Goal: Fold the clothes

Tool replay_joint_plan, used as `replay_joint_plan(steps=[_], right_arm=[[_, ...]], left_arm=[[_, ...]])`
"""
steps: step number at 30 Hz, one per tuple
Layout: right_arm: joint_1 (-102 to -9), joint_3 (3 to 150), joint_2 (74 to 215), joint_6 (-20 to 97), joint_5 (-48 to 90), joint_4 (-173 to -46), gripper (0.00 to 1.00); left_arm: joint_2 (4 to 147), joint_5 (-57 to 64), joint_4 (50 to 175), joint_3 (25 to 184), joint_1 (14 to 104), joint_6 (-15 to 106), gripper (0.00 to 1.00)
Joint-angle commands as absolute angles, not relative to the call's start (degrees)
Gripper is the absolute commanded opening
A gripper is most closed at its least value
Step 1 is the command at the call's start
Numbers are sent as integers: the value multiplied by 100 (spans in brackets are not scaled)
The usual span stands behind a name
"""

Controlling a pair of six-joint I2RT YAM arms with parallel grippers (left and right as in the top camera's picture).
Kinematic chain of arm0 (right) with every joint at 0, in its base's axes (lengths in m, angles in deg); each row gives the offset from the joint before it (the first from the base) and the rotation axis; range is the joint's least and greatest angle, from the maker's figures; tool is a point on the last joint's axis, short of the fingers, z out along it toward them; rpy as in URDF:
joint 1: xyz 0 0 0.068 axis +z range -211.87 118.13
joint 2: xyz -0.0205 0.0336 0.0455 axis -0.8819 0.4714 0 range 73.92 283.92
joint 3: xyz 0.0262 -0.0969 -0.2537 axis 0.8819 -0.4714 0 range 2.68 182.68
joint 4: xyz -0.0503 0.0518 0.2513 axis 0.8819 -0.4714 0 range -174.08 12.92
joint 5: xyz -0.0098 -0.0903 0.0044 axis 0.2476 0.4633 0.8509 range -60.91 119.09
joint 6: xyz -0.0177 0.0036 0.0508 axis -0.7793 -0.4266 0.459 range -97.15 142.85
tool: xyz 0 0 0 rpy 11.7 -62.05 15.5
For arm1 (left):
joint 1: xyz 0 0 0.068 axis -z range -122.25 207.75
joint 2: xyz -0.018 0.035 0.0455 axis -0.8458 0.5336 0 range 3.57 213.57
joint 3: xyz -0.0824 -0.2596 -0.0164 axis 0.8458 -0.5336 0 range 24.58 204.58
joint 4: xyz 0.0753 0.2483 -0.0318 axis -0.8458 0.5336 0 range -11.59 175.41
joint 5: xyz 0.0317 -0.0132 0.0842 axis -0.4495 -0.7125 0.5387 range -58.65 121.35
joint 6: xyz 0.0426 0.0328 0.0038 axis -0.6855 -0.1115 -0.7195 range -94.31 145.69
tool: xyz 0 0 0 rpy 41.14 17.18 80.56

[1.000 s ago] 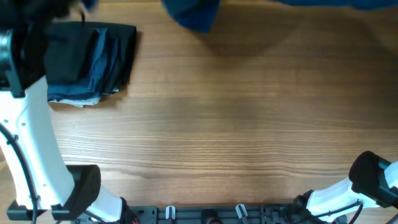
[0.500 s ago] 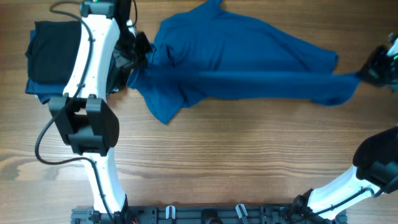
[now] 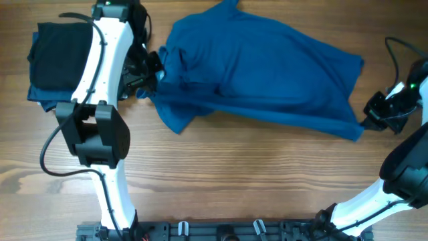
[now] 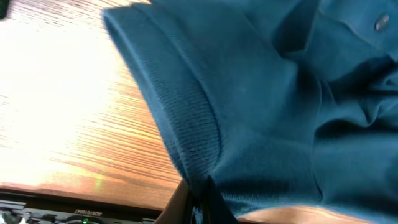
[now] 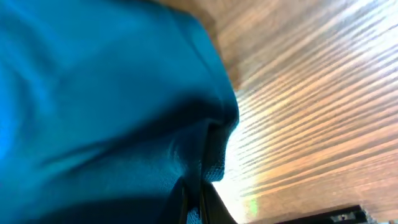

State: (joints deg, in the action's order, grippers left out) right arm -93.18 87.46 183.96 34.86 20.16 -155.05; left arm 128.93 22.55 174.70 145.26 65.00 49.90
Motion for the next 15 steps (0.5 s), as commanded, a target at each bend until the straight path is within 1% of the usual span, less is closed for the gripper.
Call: replay_joint_plan(steps=[1,9,15], right_arm=[[-9353,8433,18317,3731,2335,-15381,4],[-9218,8099,18317,3803,2335,-15258,4],[-8984,7858,18317,3810,2442,-15151,4]], left_arm=[[12694,2373,17497,14478,7031,4878,4],[12694,2397,17499,14415,8030,4881,4],[12690,2397,17494,13676,8382,4909,4]])
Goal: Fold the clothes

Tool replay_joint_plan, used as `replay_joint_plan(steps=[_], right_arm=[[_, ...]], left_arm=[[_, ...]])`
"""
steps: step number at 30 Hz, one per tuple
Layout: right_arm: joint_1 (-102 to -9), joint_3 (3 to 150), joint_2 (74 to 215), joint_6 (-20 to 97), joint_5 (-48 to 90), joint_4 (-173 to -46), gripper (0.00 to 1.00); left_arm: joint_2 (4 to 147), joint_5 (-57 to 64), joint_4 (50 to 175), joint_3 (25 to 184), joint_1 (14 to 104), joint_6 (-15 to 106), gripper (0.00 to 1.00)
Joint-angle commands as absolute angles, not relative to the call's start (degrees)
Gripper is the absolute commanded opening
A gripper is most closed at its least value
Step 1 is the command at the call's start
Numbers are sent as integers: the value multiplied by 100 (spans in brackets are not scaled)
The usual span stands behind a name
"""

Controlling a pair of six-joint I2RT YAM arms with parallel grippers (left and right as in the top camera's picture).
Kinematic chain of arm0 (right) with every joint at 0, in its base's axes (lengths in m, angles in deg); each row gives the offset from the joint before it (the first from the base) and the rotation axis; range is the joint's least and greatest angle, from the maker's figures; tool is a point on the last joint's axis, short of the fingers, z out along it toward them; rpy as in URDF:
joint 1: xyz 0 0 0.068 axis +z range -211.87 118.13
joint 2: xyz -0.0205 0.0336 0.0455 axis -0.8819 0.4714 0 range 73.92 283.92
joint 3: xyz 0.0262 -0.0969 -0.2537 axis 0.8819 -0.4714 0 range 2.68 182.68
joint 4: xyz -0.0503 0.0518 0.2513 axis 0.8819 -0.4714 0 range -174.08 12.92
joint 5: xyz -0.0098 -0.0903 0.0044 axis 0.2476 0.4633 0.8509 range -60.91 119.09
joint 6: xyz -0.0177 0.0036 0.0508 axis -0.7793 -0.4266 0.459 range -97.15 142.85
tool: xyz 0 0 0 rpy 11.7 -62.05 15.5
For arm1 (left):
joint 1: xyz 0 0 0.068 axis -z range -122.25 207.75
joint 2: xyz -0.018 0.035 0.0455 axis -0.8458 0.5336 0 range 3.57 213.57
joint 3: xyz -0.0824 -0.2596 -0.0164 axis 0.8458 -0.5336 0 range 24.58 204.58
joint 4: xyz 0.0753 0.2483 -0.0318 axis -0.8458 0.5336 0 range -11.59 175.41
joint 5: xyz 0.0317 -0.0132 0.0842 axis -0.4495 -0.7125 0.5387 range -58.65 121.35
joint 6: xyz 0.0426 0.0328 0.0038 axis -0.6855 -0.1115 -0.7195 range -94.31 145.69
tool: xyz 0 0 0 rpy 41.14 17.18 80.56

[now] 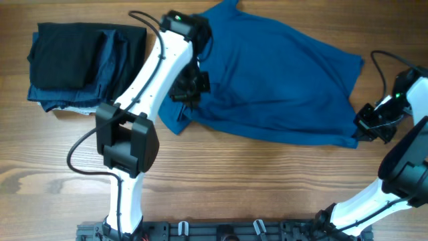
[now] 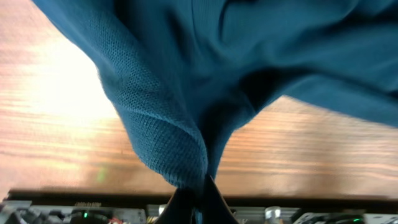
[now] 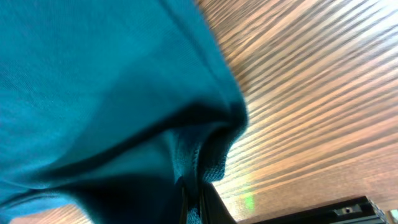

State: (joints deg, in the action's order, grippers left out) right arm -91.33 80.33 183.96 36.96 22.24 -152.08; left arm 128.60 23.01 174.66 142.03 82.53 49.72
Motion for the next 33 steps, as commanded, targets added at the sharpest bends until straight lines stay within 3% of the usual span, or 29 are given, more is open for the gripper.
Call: replay_joint_plan(steps=[1,12,33], right_arm=[[-8960,7819,18317,3844,2467,-15136,4],[-8925,7793,18317,4129,2873,-15212,4],[-8829,7793,18317,4140,2915,-15547,4]], left_arm=[[12690,2397,17490,13497,8412,4927,4],[12690,2305,17051,12054,8906,5058,4],[12603,2290,17503,11930,9413,5053,4]])
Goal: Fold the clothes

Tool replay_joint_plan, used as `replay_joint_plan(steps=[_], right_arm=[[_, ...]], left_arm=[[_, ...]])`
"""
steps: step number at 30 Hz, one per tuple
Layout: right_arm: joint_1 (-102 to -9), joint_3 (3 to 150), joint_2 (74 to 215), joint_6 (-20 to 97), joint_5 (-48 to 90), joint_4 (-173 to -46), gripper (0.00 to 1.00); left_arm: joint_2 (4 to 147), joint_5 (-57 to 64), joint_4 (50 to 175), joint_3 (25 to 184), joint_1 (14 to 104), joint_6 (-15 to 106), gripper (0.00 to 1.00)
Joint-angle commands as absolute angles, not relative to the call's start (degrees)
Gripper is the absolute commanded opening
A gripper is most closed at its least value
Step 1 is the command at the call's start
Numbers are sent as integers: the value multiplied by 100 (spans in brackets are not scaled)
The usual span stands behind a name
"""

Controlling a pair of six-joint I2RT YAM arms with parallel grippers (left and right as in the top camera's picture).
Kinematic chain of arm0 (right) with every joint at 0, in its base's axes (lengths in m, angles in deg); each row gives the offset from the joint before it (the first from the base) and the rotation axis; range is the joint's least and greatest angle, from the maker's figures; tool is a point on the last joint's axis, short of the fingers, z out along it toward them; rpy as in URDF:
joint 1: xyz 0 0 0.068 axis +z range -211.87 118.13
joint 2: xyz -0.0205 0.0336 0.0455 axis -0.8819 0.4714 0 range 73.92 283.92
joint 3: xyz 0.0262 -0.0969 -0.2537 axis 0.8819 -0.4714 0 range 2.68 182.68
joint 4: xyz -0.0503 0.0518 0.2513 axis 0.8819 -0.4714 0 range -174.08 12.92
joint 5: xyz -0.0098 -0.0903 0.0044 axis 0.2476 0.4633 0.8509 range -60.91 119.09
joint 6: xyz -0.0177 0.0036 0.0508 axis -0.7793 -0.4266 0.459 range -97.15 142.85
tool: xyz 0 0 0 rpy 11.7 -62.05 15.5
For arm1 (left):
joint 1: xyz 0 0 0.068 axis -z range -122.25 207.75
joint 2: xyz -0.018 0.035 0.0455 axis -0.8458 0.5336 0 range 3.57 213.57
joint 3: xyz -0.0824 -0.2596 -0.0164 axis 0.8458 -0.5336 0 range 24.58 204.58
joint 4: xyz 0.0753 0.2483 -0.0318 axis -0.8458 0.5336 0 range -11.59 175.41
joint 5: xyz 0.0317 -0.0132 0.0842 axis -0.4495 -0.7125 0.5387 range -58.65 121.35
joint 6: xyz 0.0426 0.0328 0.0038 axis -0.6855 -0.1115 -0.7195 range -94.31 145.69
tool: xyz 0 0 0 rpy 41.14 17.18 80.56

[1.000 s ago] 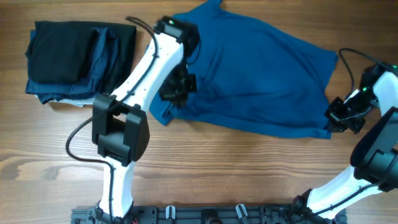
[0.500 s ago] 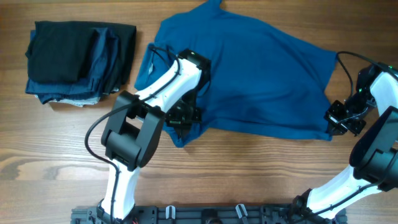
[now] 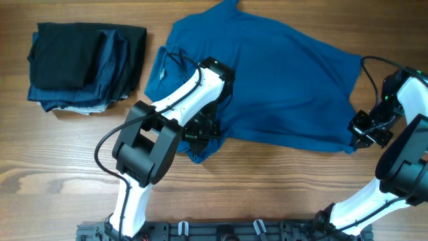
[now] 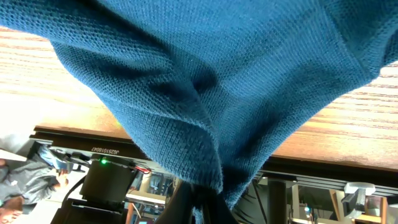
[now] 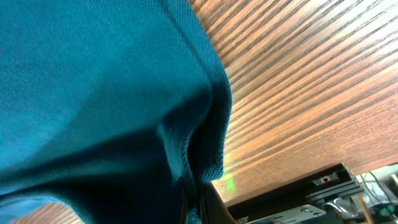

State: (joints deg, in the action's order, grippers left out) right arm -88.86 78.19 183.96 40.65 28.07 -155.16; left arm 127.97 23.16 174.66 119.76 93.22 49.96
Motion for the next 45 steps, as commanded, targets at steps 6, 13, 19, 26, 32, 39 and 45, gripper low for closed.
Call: replay_joint_plan(steps=[6,13,19,26,32,39,45], right_arm=[[-8829,7793,18317,4124,2915,-15621,33],[-8829,8044,18280,4083,2912,-15678,55],[-8794,9522,18267,3755,2910,-16209,55],[-8549,11294,18267,3027,2456,-16034,56],[-8519,11528,18317,2559,1332,-14668,6],[-8385,11528,18831,2017,1358,-13302,4],[-8313,11528,19572,2048,1413,-12670,4]], left_arm=[[12603,2288,17505,11928,9571,5049,35],[12447,2290,17503,11930,9601,4986,72],[11796,2314,17346,12269,9162,4983,69],[10795,2417,15912,12767,8436,4881,71],[10439,2441,14592,12767,7558,4883,72],[10474,2441,14312,12767,6968,4881,100],[10474,2441,14312,12767,6911,4881,100]])
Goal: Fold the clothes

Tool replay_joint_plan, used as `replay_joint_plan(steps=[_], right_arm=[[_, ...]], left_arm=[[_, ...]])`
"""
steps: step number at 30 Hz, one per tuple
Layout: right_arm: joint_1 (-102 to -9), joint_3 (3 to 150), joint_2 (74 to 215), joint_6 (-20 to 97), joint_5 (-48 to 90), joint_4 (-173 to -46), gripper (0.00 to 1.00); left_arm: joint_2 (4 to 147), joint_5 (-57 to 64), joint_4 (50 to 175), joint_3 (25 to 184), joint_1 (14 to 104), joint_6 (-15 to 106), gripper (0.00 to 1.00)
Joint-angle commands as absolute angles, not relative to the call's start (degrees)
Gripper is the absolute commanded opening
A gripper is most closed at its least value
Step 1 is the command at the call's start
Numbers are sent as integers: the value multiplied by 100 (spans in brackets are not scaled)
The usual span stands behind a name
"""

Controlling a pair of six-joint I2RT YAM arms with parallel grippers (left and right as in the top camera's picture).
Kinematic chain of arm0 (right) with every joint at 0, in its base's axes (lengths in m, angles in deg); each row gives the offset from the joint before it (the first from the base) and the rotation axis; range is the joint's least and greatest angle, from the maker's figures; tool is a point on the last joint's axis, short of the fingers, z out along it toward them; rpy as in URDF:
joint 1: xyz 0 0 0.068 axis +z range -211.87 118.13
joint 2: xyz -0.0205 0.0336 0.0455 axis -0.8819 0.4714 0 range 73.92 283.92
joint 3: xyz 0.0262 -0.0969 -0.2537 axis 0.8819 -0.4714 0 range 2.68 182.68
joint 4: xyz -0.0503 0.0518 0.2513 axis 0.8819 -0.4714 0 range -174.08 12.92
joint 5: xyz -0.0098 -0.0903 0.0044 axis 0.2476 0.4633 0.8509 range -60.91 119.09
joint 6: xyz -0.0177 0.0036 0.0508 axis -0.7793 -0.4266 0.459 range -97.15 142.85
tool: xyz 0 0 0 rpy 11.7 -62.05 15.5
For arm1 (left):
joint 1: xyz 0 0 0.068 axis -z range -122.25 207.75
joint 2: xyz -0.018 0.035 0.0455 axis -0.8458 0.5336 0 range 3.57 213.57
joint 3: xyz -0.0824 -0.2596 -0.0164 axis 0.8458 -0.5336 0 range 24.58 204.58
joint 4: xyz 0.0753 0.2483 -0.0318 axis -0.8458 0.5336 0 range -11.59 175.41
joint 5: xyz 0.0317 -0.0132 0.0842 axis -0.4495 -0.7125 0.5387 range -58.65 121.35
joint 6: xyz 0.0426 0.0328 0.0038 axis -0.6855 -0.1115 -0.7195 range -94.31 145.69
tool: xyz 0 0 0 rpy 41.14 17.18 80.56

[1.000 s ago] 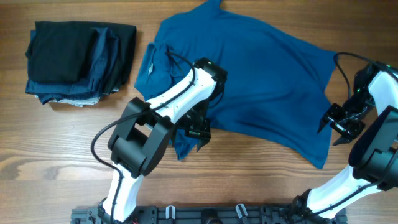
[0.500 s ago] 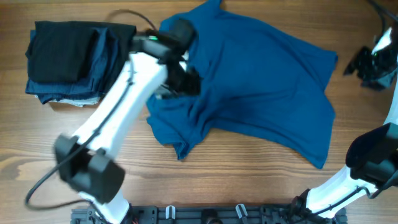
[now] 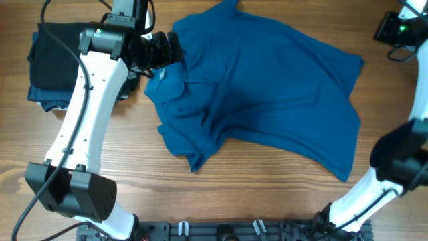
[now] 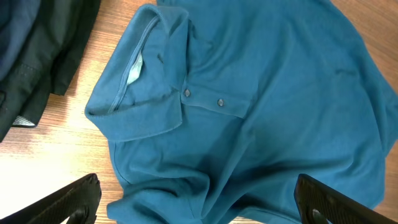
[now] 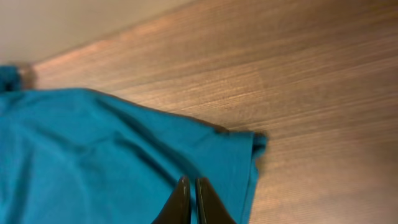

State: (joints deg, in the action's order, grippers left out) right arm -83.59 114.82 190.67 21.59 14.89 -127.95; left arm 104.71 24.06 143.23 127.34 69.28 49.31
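Observation:
A blue polo shirt point(image 3: 267, 87) lies spread on the wooden table, collar point(image 4: 134, 87) at the left and buttons facing up, with rumpled folds at its lower left. My left gripper point(image 3: 167, 50) hovers above the collar end, and in its wrist view it point(image 4: 199, 202) stands wide open and empty over the shirt point(image 4: 261, 106). My right gripper point(image 3: 388, 28) is raised at the far right corner. Its fingers point(image 5: 189, 190) are shut with nothing between them, above the shirt's right corner point(image 5: 236, 155).
A stack of folded dark clothes point(image 3: 67, 60) sits at the far left of the table, next to the collar and also seen in the left wrist view point(image 4: 31, 62). Bare wood point(image 3: 267, 194) runs along the front edge. The arm bases stand at the front.
Both grippers have let go of the shirt. The left, then shut on its lower left part, is now open near the collar. The right has risen to the far right corner, shut and empty.
At first the left gripper held the shirt's left edge near the dark stack and the right held its right corner. Then the left held cloth further right, later lower toward the front. Now the shirt lies spread and released.

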Motion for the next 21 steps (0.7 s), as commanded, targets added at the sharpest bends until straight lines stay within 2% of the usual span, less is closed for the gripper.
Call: replay_joint_plan(steps=[1,12,21], right_arm=[[-8311,11528,19714,2052,1426,-12600,4],[-8191,11506,21019,2131,1286,-12450,4],[-7775,11069,21259,2137,1575,-12880,4]], left_arm=[[10474,2441,14312,12767,6915,4881,100],[10474,2441,14312,12767,6915,4881,100],[10474,2441,14312,12767,6915,4881,100]])
